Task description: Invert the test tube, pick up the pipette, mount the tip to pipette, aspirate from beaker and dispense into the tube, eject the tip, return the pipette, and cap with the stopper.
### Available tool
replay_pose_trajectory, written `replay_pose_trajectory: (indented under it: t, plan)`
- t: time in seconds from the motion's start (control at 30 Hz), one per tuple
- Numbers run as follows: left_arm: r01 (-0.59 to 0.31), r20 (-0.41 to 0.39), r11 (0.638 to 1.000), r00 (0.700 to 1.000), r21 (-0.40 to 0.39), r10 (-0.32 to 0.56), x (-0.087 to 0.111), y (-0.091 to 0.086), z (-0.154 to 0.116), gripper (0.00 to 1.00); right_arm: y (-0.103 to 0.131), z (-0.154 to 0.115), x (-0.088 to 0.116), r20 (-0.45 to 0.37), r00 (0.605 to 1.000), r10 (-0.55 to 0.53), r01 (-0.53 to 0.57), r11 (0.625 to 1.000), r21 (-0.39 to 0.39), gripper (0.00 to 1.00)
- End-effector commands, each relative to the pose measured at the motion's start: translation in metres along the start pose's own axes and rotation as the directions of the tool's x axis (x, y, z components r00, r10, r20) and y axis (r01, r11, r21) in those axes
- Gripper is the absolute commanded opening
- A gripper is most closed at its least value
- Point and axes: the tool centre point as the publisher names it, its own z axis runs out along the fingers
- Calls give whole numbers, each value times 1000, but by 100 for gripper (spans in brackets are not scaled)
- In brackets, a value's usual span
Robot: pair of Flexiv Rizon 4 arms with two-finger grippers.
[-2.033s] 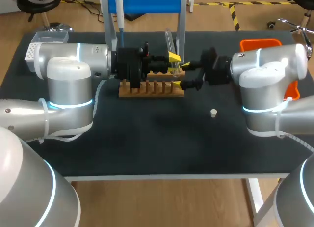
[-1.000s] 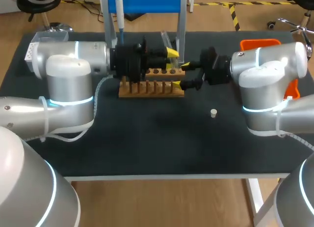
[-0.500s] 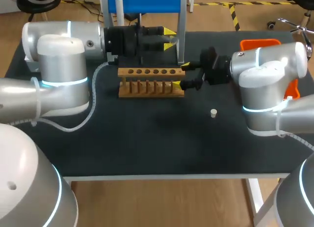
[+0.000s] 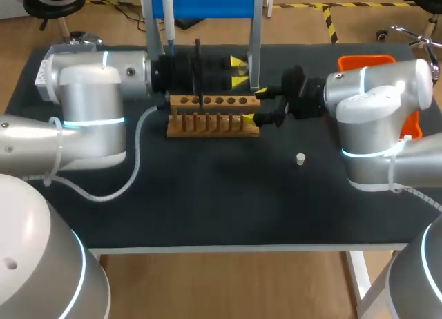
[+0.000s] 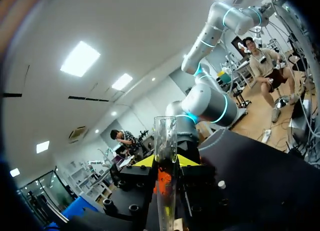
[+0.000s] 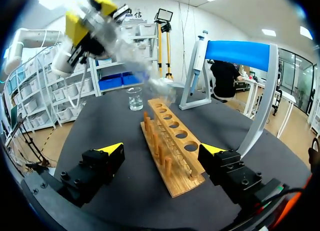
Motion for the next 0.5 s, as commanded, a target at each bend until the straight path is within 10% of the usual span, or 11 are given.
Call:
replay_pose_trajectory:
  t: [0.03,0.5]
  plan:
    - [51,-22,999,998,-18,-52,6,7,0,0,0,-1,0,-1,1000,1,-1,1000,2,100]
    - [50,-17,999,999,-19,-50,6,7,-1,0,0,-1,0,-1,1000,1,-1,1000,2,100]
